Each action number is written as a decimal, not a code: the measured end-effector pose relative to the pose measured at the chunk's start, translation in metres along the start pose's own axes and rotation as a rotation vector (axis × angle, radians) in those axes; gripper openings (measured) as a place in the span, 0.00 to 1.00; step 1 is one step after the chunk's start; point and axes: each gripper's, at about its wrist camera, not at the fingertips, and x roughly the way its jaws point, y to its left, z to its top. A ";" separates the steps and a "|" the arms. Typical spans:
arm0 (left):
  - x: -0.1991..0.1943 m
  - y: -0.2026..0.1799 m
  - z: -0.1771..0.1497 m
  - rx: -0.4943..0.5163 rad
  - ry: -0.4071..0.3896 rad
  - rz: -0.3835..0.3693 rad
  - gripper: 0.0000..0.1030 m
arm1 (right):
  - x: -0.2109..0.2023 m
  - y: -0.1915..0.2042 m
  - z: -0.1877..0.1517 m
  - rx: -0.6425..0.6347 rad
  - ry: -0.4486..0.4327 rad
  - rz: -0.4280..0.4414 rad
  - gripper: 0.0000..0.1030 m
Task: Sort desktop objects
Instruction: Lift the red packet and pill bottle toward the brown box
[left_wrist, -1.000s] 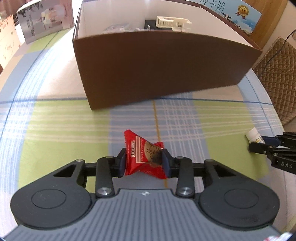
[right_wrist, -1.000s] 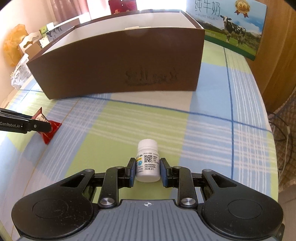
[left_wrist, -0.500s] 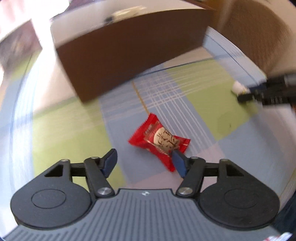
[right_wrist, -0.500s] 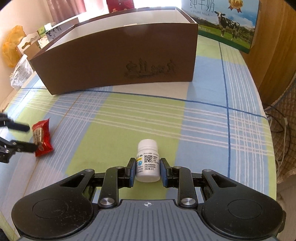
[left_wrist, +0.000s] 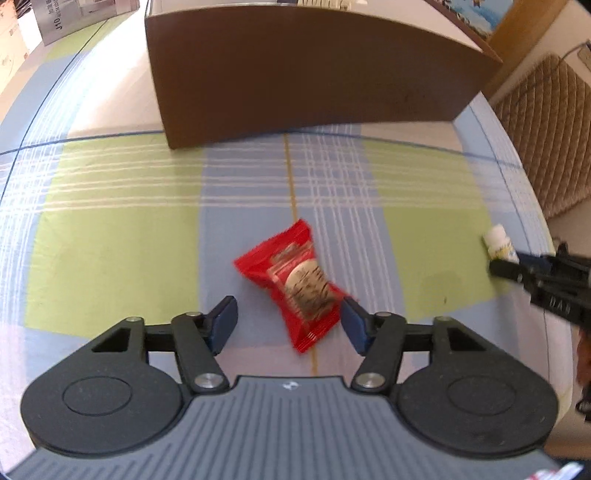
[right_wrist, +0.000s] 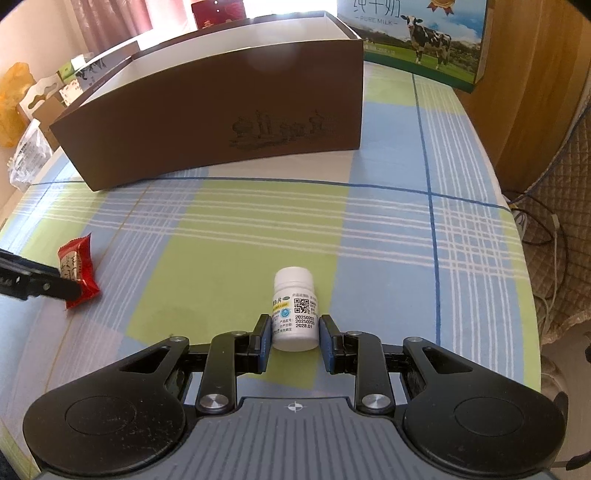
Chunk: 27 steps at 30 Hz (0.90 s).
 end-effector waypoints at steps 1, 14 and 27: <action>0.001 -0.003 0.002 0.003 -0.013 -0.012 0.51 | 0.000 0.000 0.000 -0.002 0.001 -0.001 0.24; 0.011 -0.022 0.005 0.180 -0.041 0.056 0.37 | 0.001 -0.003 0.002 0.007 0.001 0.009 0.25; 0.012 -0.022 0.002 0.188 -0.041 0.081 0.24 | 0.007 0.007 0.008 -0.084 0.009 -0.034 0.31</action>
